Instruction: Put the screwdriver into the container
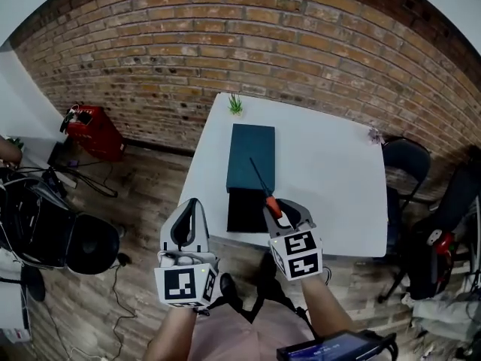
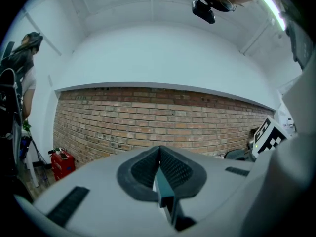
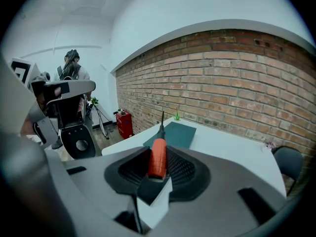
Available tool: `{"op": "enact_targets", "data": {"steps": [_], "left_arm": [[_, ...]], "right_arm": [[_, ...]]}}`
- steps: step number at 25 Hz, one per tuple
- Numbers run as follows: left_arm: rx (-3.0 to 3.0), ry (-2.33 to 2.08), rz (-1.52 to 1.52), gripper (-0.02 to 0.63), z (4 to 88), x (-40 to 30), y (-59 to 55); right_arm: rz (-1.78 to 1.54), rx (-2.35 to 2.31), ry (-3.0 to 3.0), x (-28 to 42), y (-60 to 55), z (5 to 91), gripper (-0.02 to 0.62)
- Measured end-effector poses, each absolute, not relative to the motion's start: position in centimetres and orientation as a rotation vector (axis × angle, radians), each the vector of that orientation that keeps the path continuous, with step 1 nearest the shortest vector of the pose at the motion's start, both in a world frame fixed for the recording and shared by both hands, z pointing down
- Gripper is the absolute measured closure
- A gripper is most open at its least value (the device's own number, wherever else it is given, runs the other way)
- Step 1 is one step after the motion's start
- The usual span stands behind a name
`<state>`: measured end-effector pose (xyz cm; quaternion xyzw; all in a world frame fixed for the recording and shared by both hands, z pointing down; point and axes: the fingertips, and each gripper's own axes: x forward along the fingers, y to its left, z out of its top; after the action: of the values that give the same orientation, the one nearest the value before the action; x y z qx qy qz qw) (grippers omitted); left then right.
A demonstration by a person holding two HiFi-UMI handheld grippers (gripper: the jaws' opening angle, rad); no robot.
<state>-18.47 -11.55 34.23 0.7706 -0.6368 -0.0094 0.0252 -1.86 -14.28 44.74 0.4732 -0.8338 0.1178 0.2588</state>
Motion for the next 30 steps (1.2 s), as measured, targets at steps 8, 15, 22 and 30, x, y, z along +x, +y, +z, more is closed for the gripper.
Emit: {"op": "enact_targets", "data": {"steps": [8, 15, 22, 30], "left_arm": [[2.381, -1.859, 0.056, 0.594, 39.1, -18.8, -10.0], [2.379, -1.808, 0.098, 0.594, 41.5, -18.8, -9.5], [2.39, -1.797, 0.092, 0.594, 41.3, -18.4, -9.9], [2.355, -1.821, 0.108, 0.594, 41.8, -19.5, -11.0]], "right_arm": [[0.464, 1.254, -2.175, -3.0, -9.6, 51.4, 0.485], [0.539, 1.248, -2.122, -3.1, -7.7, 54.6, 0.485], [0.546, 1.218, -2.102, -3.0, -8.0, 54.9, 0.485], [0.566, 1.164, -2.079, -3.5, -9.6, 55.9, 0.485]]}}
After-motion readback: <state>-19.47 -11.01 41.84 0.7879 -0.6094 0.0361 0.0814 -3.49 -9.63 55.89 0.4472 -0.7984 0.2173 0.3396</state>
